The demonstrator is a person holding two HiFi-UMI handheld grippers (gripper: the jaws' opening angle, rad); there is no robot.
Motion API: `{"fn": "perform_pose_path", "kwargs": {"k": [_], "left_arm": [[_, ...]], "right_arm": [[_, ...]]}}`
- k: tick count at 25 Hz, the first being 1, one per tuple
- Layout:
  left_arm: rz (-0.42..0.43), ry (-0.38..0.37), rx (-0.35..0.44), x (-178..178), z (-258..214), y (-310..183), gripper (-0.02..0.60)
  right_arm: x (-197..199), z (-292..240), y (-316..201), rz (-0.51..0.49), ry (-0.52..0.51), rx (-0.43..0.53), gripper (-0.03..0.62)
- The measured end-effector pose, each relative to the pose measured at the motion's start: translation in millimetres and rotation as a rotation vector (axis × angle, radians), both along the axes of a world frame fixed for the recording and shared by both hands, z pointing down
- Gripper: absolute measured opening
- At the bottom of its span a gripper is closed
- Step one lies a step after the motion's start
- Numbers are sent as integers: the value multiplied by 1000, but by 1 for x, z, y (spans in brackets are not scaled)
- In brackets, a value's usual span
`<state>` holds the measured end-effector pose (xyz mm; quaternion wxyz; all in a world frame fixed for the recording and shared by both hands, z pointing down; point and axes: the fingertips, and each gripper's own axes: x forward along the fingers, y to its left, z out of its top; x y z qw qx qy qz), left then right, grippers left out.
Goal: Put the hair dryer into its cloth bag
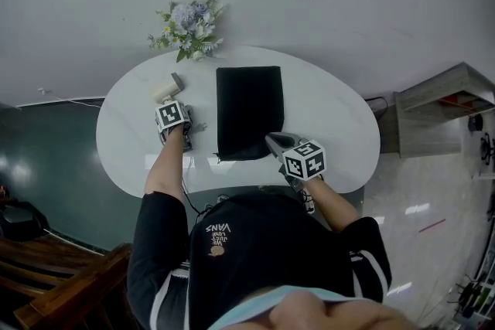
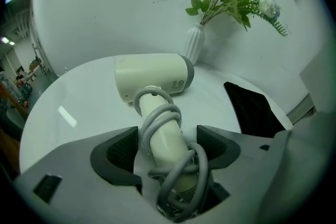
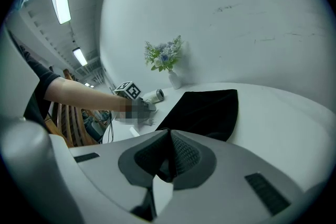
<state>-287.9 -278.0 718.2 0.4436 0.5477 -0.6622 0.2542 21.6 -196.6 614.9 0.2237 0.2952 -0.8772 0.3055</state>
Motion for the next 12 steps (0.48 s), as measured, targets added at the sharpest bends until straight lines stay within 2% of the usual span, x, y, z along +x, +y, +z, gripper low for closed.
{"fn": "perform_pose_path", "kwargs": {"k": [5, 10, 12], "left_arm": [[24, -58, -46, -4, 1, -2, 347], [6, -62, -66, -5, 0, 3, 310], [-9, -46, -44, -3, 0, 1, 295]], "right_arm": [[2, -4, 0, 27, -25, -6, 48], [4, -6, 0, 56, -41, -15, 48], [4, -8, -2, 80, -56, -20, 48]]}}
